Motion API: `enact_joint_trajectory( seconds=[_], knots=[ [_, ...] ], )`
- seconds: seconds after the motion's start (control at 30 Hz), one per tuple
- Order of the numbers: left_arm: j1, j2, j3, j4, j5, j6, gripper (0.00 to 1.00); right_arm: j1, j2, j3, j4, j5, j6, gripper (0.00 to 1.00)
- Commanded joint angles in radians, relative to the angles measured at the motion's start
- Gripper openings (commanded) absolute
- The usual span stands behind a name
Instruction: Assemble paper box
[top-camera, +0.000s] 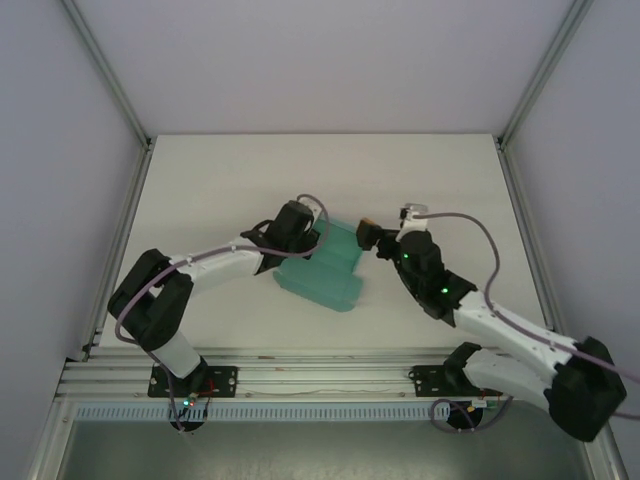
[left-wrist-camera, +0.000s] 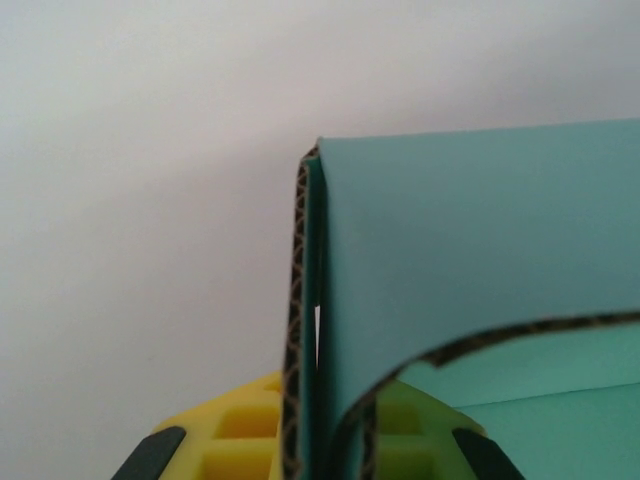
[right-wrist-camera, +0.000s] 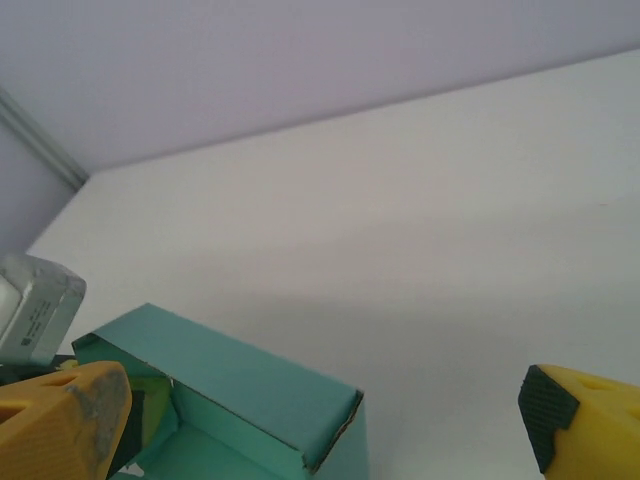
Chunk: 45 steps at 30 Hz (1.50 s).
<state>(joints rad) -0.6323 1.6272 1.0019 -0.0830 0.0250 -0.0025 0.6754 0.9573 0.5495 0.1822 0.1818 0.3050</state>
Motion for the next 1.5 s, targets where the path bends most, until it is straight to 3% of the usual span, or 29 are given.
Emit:
enact_joint_trajectory(
  seconds=[0.0, 0.13, 0.27, 0.5, 0.6, 0.83, 1.03, 1.13, 1.17, 1.33, 1.47],
  knots=[
    [-0.017, -0.032, 0.103, -0.33, 0.167, 0.3, 0.0, -0.022, -0.101, 0.0, -0.259, 0.105, 0.094, 1.0],
    [-0.042, 0.013, 0.182, -0.589, 0.228, 0.461, 0.0, -0.045, -0.176, -0.012, -0.377, 0.055, 0.111, 1.0],
    [-0.064, 0.129, 0.308, -0.747, 0.128, 0.46, 0.0, -0.065, -0.191, -0.024, -0.427, 0.027, 0.118, 1.0],
    [-0.138, 0.364, 0.471, -0.822, -0.116, 0.426, 0.0, -0.096, -0.175, -0.046, -0.428, 0.013, 0.119, 1.0],
    [-0.154, 0.467, 0.521, -0.805, -0.227, 0.404, 0.0, -0.106, -0.172, -0.053, -0.42, 0.001, 0.111, 1.0],
    [-0.174, 0.574, 0.486, -0.564, -0.498, 0.319, 0.0, -0.112, -0.172, -0.07, -0.407, 0.019, 0.103, 1.0],
    [-0.203, 0.602, 0.429, -0.46, -0.612, 0.294, 0.0, -0.119, -0.167, -0.092, -0.383, 0.021, 0.106, 1.0],
    [-0.196, 0.557, 0.401, -0.449, -0.556, 0.301, 0.0, -0.122, -0.168, -0.093, -0.386, 0.008, 0.102, 1.0],
    [-0.197, 0.537, 0.396, -0.443, -0.533, 0.306, 0.02, -0.122, -0.169, -0.092, -0.386, 0.003, 0.1, 1.0],
    [-0.192, 0.444, 0.413, -0.467, -0.452, 0.335, 0.37, -0.124, -0.186, -0.075, -0.43, -0.013, 0.087, 1.0],
    [-0.189, 0.366, 0.42, -0.5, -0.35, 0.381, 0.52, -0.124, -0.221, -0.07, -0.457, -0.04, 0.067, 1.0]
  ],
)
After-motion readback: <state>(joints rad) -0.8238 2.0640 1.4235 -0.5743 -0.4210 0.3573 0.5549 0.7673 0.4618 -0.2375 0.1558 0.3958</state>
